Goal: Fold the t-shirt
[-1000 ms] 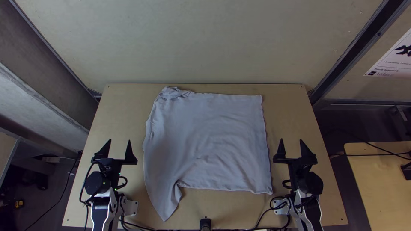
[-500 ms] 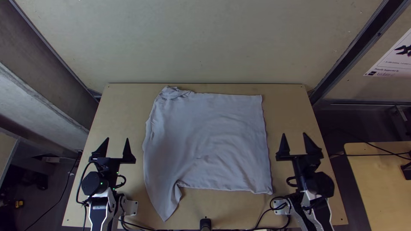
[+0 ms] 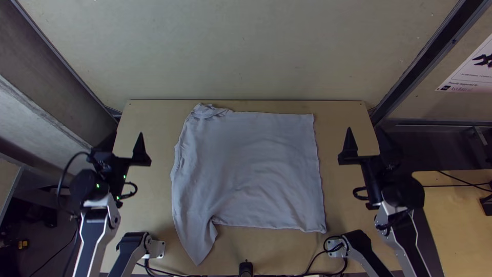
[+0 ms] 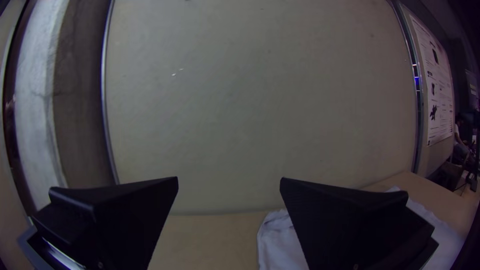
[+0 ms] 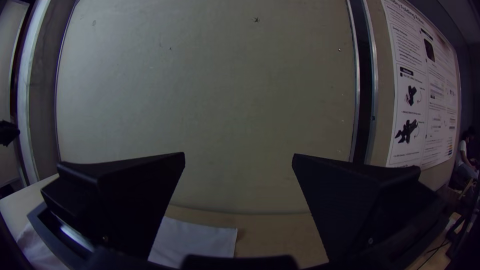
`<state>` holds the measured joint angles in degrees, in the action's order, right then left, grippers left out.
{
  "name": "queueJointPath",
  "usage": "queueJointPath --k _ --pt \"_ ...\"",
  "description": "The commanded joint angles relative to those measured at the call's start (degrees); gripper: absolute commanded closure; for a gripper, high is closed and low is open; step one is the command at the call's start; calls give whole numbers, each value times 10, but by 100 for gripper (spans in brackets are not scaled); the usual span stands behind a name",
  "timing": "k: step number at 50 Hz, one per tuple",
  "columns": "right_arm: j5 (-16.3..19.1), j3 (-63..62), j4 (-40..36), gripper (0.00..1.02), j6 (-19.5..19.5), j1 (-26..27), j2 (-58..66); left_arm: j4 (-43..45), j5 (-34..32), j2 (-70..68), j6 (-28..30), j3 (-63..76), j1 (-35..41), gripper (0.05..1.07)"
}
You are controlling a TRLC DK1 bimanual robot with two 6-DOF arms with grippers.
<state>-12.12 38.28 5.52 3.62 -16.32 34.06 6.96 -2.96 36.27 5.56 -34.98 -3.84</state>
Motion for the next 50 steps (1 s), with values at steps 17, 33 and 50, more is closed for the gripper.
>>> queueJointPath --k 17,33,50 --pt "7 195 4 4 14 27 219 -15 -26 250 -28 -253 19 9" --pt "10 355 -44 4 -30 47 409 -56 -25 415 -39 -395 41 9" --pt "16 500 -111 4 -78 55 575 -136 -25 599 -70 -571 47 11"
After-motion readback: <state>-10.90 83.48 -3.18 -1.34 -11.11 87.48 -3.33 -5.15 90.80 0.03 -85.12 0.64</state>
